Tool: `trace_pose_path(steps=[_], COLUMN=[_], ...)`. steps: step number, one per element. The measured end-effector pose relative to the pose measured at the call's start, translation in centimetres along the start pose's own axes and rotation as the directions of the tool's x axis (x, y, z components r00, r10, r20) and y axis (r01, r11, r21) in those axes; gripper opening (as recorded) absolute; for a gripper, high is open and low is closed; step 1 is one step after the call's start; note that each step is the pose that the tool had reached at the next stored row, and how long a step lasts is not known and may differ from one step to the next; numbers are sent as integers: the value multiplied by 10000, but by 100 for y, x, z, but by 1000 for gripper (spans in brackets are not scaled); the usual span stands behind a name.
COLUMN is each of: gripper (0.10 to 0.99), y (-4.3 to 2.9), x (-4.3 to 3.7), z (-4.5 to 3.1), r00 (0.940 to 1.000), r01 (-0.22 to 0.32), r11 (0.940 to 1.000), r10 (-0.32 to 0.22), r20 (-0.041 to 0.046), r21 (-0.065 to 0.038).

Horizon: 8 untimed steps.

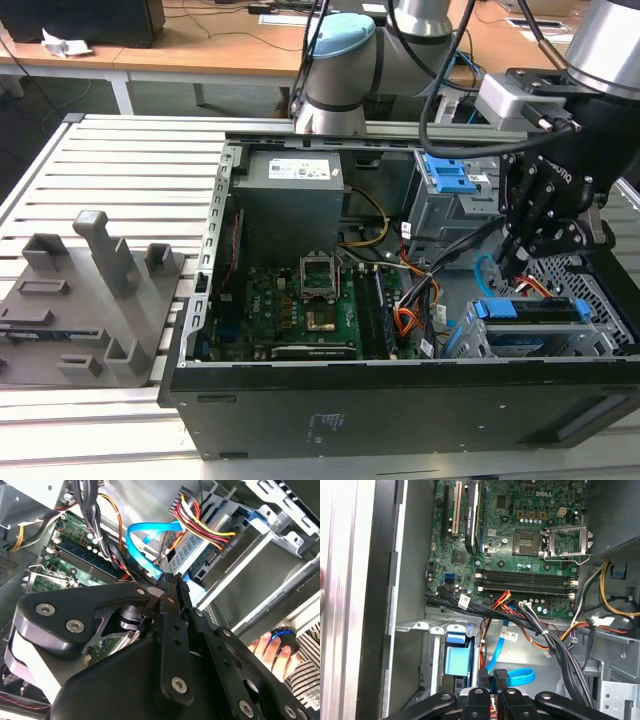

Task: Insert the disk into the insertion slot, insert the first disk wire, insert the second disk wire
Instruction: 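Insert the second disk wire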

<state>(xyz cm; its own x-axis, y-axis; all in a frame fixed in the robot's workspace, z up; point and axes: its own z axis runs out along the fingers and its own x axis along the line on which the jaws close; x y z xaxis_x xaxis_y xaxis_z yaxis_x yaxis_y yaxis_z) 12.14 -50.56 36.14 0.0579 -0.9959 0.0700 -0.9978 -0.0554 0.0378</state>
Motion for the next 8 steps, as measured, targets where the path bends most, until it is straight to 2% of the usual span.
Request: trace_pose_path(steps=[2, 5, 7, 8], gripper=[157, 157, 157, 157], y=[4, -2, -1, -1], x=[75, 89, 89, 89], z=[6, 10, 15, 17], r00=[10000, 10000, 9983, 9955], r01=[0, -46, -575, -944], r11=[10000, 10000, 9983, 9955], r10=[0, 46, 575, 945], r20=[2, 47, 75, 86], r21=[0, -4, -42, -68])
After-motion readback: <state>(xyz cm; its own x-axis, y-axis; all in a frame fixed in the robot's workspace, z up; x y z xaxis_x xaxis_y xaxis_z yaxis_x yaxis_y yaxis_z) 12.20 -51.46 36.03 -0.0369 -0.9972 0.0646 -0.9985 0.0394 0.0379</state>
